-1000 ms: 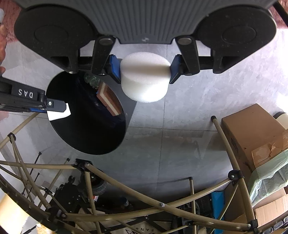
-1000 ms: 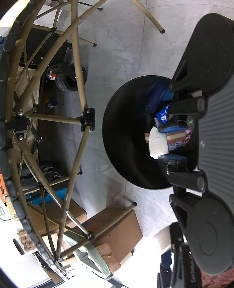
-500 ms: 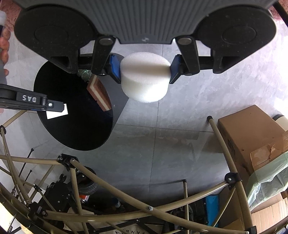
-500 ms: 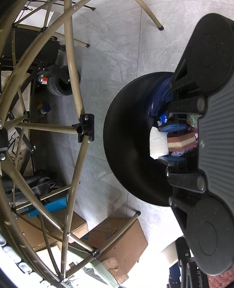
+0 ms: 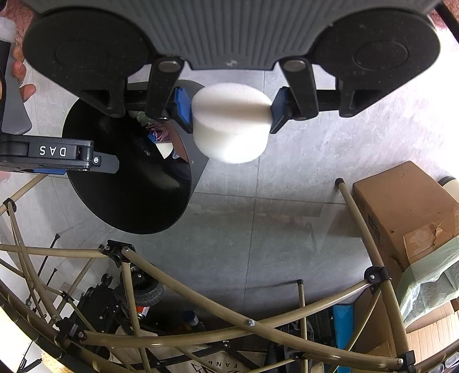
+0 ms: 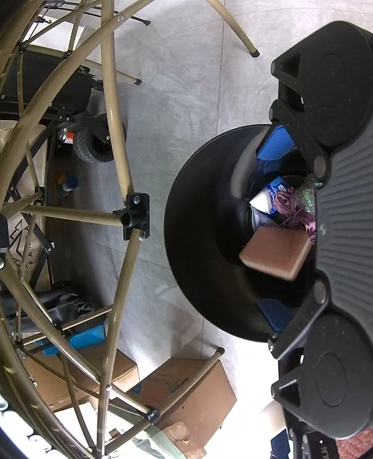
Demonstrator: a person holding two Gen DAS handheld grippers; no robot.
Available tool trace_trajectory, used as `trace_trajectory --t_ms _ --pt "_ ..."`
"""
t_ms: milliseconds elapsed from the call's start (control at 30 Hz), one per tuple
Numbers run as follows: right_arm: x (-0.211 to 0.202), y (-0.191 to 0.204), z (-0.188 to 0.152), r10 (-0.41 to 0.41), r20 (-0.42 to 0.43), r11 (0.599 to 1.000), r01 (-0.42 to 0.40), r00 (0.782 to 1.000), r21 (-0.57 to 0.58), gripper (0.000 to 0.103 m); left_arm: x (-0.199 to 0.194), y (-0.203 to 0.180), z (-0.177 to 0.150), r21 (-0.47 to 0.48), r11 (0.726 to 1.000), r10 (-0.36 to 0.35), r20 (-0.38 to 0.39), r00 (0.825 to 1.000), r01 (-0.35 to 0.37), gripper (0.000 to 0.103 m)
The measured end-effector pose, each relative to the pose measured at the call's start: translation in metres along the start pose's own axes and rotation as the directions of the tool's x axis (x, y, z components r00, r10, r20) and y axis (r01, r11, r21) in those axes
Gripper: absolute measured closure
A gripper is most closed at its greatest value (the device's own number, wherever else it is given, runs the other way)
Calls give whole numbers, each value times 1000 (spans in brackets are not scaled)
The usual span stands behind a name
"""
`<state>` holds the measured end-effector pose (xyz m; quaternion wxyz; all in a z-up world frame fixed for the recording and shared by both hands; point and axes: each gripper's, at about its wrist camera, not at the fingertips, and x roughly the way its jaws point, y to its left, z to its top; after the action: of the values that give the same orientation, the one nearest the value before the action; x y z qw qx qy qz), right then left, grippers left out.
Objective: Collect trash
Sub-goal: 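Lower the right tool into the bin and open it to drop the paper card, then lower the left tool holding the white foam piece into the bin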
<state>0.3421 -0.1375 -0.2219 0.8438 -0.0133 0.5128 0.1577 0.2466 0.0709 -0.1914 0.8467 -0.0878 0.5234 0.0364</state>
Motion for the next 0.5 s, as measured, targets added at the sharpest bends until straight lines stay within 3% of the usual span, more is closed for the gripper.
trace_trajectory --t_ms 500 --pt "-28 -18 0 10 31 999 -12 999 49 0 -28 -28 4 46 999 -21 59 998 18 48"
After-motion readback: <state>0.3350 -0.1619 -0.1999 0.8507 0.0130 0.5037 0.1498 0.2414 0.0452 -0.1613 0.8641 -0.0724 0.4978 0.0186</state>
